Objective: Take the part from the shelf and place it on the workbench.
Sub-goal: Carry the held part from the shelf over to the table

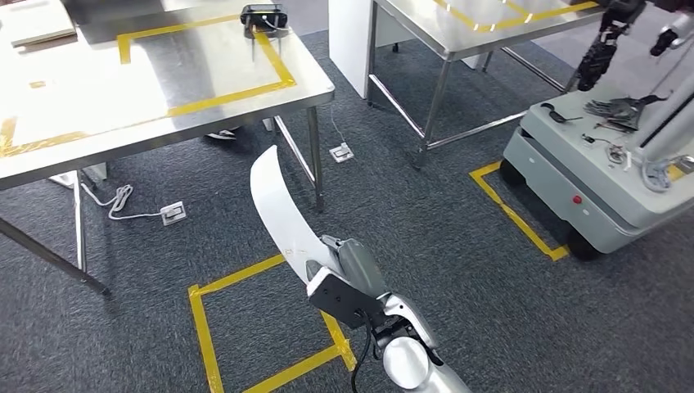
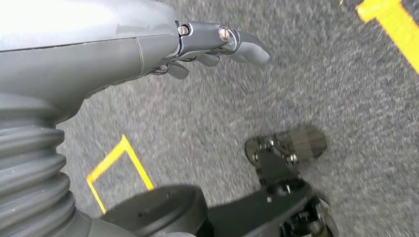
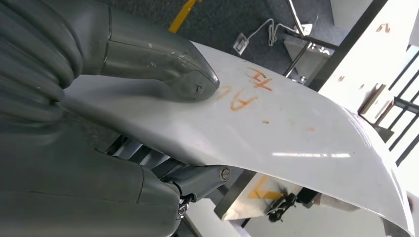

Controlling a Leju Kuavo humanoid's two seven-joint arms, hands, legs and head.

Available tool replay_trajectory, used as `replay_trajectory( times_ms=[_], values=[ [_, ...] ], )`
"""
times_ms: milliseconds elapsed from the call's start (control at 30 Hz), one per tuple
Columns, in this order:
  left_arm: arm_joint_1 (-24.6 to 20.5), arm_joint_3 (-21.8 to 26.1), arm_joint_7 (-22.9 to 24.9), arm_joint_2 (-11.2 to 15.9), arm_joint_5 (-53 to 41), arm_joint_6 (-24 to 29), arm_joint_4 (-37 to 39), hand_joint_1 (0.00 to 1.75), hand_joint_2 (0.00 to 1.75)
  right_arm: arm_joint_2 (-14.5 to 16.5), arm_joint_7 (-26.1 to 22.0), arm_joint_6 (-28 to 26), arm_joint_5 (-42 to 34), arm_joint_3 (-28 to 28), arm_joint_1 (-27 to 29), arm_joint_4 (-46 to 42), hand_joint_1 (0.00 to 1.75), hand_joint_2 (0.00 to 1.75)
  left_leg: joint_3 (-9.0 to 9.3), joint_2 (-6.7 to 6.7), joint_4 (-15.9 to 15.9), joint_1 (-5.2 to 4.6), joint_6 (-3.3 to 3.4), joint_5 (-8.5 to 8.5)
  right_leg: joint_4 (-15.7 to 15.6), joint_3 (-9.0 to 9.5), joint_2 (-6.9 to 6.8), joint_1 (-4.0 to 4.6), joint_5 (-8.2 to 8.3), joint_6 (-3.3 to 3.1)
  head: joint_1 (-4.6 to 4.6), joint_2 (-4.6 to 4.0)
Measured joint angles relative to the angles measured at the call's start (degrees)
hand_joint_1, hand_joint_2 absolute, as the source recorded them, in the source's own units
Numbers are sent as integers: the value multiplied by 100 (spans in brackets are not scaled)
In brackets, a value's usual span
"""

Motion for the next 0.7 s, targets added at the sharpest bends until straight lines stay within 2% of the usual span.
replay_trajectory(
  times_ms=[33, 67, 100, 133, 167, 233, 267, 300, 367, 400, 433, 500, 533, 600, 633, 700],
  values=[
    [-3, 0, -1, -4, 0, 0, 0, 0, 175, -5, 2, 0, -1, -5, 14, 2, 175, 175, -18, -83, 6, 0, 11, 9, 386, -191, 77, -4, -150, 12, 9, 0],
    [-1, 1, -1, -8, 1, 0, 1, 0, 175, -10, 3, 0, -1, -10, 30, 4, 175, 175, -33, -168, 15, 0, 14, 15, 654, -331, 109, -5, -214, 15, 13, 0],
    [6, 1, -1, -9, 1, 0, 1, 0, 175, -15, 1, 0, -2, -11, 45, 6, 175, 175, -42, -255, 27, -1, 12, 18, 712, -372, 121, -5, -160, 9, 13, 0],
    [12, 2, -1, -9, 1, 0, 1, 0, 175, -17, -2, 0, -3, -11, 54, 7, 175, 175, -46, -344, 41, -1, 7, 20, 519, -292, 141, -5, 7, -7, 13, 0],
    [14, 3, -2, -11, 1, 0, 1, 0, 175, -19, -4, 0, -3, -11, 58, 7, 175, 175, -47, -426, 52, 0, -1, 23, 136, -117, 210, -7, 233, -31, 13, 0],
    [8, 5, -7, -19, 1, 0, 1, 0, 175, -20, -8, 0, -7, -11, 62, 6, 175, 175, -71, -575, 70, 4, -44, 38, -613, 218, 494, -17, 527, -82, 9, 0],
    [4, 5, -10, -22, 1, 0, 0, 0, 175, -21, -10, 0, -8, -11, 67, 6, 175, 175, -93, -635, 71, 13, -82, 54, -808, 295, 595, -13, 572, -97, 10, 0],
    [5, 6, -13, -25, 1, 0, 0, 0, 175, -21, -12, 0, -9, -11, 73, 6, 175, 175, -116, -694, 62, 26, -128, 73, -865, 309, 635, -3, 560, -109, 12, 0],
    [21, 10, -15, -19, 1, 0, 2, 0, 175, -16, -16, -1, -9, -13, 75, 5, 175, 175, -155, -783, 27, 40, -218, 112, -913, 324, 499, 3, 602, -153, 17, 0],
    [30, 12, -14, -15, 1, 0, 4, 0, 175, -10, -18, -2, -9, -14, 73, 5, 175, 175, -184, -707, 55, 31, -250, 87, -951, 344, 428, -8, 629, -190, 9, 0],
    [30, 14, -14, -11, -1, 0, 5, 0, 175, -4, -21, -3, -10, -14, 72, 4, 175, 175, -252, -560, 174, 17, -276, -1, -991, 364, 346, -22, 655, -226, -7, 0],
    [16, 15, -14, -9, -4, 0, 5, 0, 175, 4, -23, -3, -10, -16, 77, 4, 175, 175, -465, -207, 629, 0, -313, -298, -1026, 375, 203, -26, 675, -269, -34, 0],
    [7, 15, -14, -9, -6, 0, 5, 0, 175, 4, -22, -3, -10, -18, 82, 4, 175, 175, -605, -121, 943, 5, -332, -465, -1024, 371, 132, -19, 672, -281, -39, 0],
    [4, 15, -14, -9, -8, 0, 5, 0, 175, 3, -21, -2, -10, -21, 93, 4, 175, 175, -805, -66, 1419, 14, -357, -675, -1017, 364, 26, -11, 665, -290, -39, 0],
    [5, 15, -14, -9, -8, 0, 5, 0, 175, 3, -21, -2, -11, -21, 97, 4, 175, 175, -859, -58, 1552, 16, -364, -727, -1016, 363, -6, -9, 662, -292, -39, 0],
    [6, 15, -14, -9, -8, 0, 5, 0, 175, 3, -21, -2, -11, -21, 97, 4, 175, 175, -877, -56, 1601, 17, -367, -742, -1015, 363, -20, -9, 662, -293, -40, 0]
  ],
)
